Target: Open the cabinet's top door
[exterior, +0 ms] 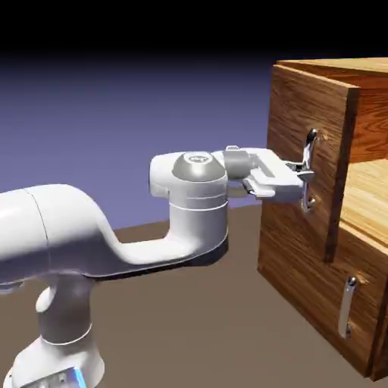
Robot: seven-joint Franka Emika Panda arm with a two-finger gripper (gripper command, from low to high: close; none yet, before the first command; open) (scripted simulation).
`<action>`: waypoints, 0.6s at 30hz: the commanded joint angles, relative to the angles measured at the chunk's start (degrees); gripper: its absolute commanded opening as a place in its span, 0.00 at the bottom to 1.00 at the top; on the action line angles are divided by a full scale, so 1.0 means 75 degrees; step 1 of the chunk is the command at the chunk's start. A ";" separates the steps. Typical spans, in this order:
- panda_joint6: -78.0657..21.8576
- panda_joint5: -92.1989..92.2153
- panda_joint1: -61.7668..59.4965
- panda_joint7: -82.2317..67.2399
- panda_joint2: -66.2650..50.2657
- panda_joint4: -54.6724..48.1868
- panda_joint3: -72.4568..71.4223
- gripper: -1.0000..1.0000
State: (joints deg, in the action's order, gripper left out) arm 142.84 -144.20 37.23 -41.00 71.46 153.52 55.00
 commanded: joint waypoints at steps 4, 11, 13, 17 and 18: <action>-0.0899 0.0898 -0.0887 0.0004 0.0348 0.1037 -0.1096 0.00; -0.2301 0.2754 -0.1667 -0.0102 0.1043 0.2262 -0.3035 0.00; -0.2678 0.3312 -0.1730 -0.0127 0.1210 0.2491 -0.3589 0.00; -0.3412 0.4431 -0.1706 -0.0141 0.1445 0.2811 -0.4696 0.00; -0.3603 0.4710 -0.1667 -0.0136 0.1480 0.2866 -0.4973 0.00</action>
State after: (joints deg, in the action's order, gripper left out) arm 115.76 -108.87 24.72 -42.02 82.57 175.01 17.71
